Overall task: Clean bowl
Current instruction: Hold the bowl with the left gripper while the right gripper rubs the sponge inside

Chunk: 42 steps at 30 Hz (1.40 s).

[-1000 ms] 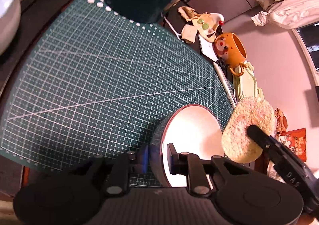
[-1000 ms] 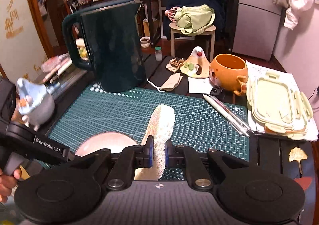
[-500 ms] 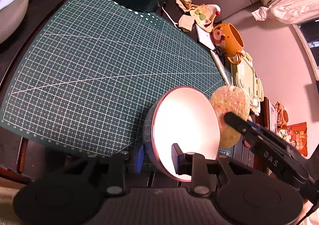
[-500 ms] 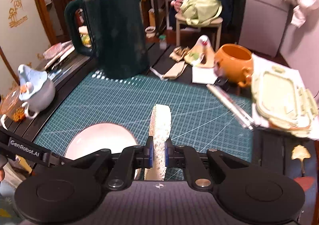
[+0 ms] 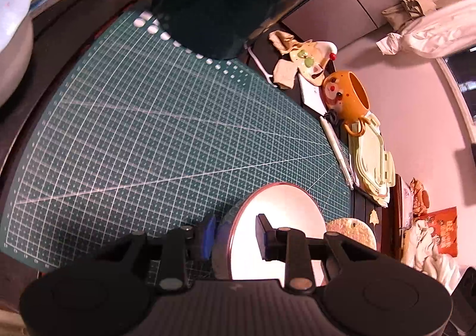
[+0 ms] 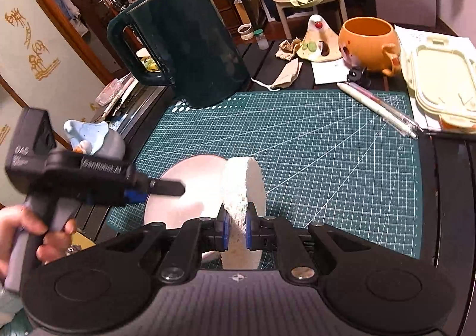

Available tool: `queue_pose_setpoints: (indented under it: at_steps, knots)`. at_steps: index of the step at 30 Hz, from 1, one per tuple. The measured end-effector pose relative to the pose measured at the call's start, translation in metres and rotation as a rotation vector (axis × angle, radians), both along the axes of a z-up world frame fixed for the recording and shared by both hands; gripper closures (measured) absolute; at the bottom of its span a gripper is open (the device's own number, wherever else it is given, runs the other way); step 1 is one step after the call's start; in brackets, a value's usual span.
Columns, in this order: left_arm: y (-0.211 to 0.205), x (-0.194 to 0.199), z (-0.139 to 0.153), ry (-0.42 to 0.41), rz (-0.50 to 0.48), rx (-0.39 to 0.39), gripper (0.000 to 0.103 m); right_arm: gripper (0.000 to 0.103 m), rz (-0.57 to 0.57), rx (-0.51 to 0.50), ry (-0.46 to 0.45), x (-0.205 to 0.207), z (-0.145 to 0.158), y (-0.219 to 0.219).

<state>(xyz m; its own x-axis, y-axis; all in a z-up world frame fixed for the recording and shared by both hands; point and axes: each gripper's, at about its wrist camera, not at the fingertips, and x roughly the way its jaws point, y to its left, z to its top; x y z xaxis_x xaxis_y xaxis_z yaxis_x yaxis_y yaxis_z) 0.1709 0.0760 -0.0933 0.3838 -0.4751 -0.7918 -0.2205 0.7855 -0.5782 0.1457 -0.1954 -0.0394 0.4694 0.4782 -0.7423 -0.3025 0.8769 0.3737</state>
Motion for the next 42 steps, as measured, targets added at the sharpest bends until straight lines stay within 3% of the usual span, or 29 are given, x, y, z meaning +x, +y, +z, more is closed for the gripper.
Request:
queue_pose_setpoints:
  at_steps: [9, 14, 16, 20, 24, 34, 39, 42]
  knots:
    - [-0.002, -0.029, 0.011, 0.011, -0.004, 0.028, 0.077, 0.094, -0.048, -0.084, -0.066, -0.002, 0.008, -0.004]
    - [-0.014, -0.028, 0.004, 0.019, -0.017, 0.072, 0.078, 0.094, -0.067, -0.078, -0.175, -0.01, 0.032, -0.008]
    - [-0.014, -0.026, 0.001, 0.022, -0.018, 0.082, 0.087, 0.094, -0.03, -0.056, -0.207, -0.014, 0.038, 0.001]
    - [-0.013, -0.023, -0.004, 0.017, -0.021, 0.096, 0.087, 0.094, 0.07, -0.022, -0.235, -0.019, 0.043, 0.024]
    - [-0.012, -0.018, -0.002, 0.006, -0.02, 0.111, 0.088, 0.094, 0.123, -0.107, -0.193, -0.013, 0.021, 0.052]
    - [-0.014, -0.016, -0.004, 0.015, -0.032, 0.108, 0.088, 0.094, 0.177, -0.146, -0.088, 0.008, -0.021, 0.081]
    - [-0.015, -0.017, -0.006, 0.018, -0.038, 0.107, 0.088, 0.094, 0.128, -0.346, -0.185, 0.0, -0.018, 0.089]
    - [-0.015, -0.017, -0.006, 0.02, -0.035, 0.102, 0.087, 0.094, 0.115, -0.405, -0.233, -0.005, -0.012, 0.092]
